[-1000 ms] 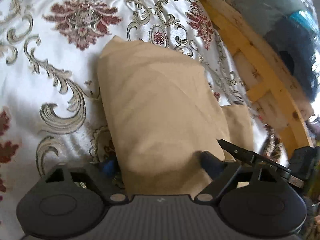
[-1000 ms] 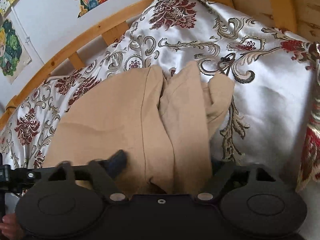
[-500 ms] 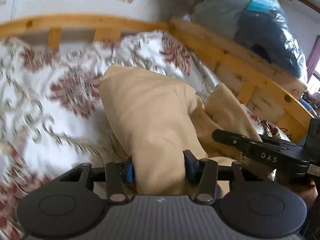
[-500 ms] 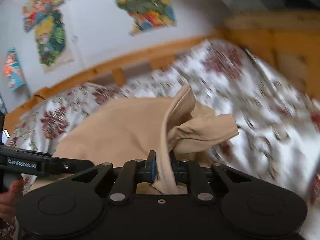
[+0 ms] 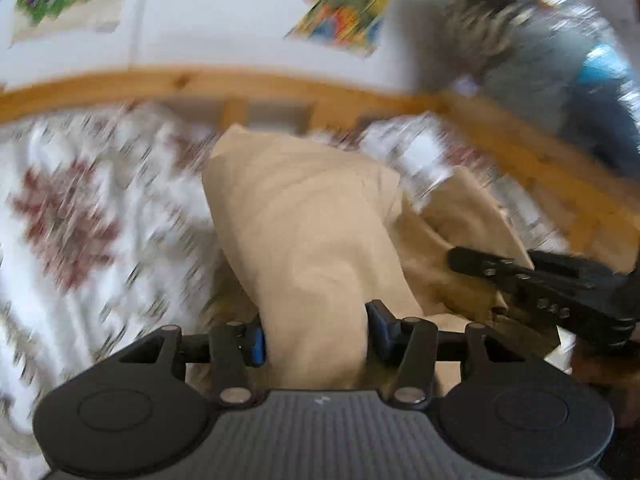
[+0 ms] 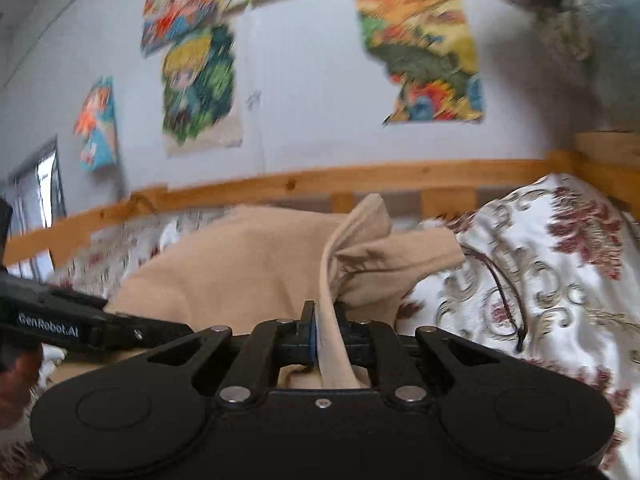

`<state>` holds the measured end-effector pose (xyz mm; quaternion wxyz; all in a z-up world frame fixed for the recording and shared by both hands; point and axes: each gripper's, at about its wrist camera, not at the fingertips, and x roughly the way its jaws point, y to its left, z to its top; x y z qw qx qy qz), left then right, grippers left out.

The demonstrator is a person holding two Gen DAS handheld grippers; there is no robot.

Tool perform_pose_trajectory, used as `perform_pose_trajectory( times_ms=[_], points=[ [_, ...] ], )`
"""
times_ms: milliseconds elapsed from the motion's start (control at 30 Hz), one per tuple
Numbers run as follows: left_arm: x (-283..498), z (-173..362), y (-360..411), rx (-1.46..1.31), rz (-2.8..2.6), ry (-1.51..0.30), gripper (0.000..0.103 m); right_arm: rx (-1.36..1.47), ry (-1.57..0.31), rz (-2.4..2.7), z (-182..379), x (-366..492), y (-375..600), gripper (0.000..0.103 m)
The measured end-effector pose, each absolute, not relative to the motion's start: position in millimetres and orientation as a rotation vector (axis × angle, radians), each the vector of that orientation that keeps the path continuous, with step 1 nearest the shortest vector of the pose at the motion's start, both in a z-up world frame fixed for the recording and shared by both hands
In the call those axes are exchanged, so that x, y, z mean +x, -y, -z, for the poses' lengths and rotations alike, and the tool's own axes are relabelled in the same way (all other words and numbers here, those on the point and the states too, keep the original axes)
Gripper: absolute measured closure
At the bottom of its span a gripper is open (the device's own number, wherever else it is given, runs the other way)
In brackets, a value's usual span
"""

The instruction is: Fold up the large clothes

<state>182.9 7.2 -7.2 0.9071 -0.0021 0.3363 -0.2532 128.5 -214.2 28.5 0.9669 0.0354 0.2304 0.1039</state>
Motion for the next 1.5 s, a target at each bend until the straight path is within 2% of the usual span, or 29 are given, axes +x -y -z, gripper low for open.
perform_pose_trajectory(
  times_ms=[67,133,233,367,467,633,733,833,900,1100,1500],
  points=[
    [190.8,30.3,-13.3,-0.016,0.463,-0.781,0.043,0.054,-0.561,-0.198,-7.9,137.0,211.8,0.093],
    [190.3,43.9,-21.8,-0.076,0.4,-0.779,0.036,0.051,-0.611,-0.136,8.0,136.5,217.7,0.081],
    [194.5,46.1,-25.8,-0.157,0.365,-0.808,0.03,0.121,-0.661,-0.073,22.2,134.8,239.2,0.077],
    [192.9,42.5,-12.6,-0.072,0.318,-0.794,0.025,0.172,-0.681,-0.027,29.6,134.3,251.4,0.063],
    [186.0,37.4,-9.4,-0.059,0.263,-0.801,0.016,0.197,-0.672,-0.033,31.4,127.5,256.2,0.06],
    [163.4,26.2,-9.6,-0.029,0.166,-0.752,0.002,0.2,-0.644,-0.035,26.0,119.8,258.9,0.04],
    [150.1,18.9,-9.5,-0.037,0.136,-0.724,0.001,0.202,-0.621,-0.026,16.9,114.5,259.9,0.03],
    [140.3,10.7,-6.1,-0.035,0.138,-0.72,0.001,0.2,-0.584,-0.032,6.3,106.2,261.1,0.015],
    [133.9,5.1,-3.6,-0.033,0.143,-0.722,0.001,0.192,-0.554,-0.042,-2.7,100.5,260.4,0.009],
    [108.5,-21.8,-1.0,-0.047,0.153,-0.667,0.001,0.135,-0.452,-0.06,-34.7,75.2,254.6,0.001],
    [34.6,-48.5,-28.6,-0.063,0.114,-0.583,0.001,0.125,-0.338,-0.051,-78.1,-8.4,247.7,0.001]
  ],
)
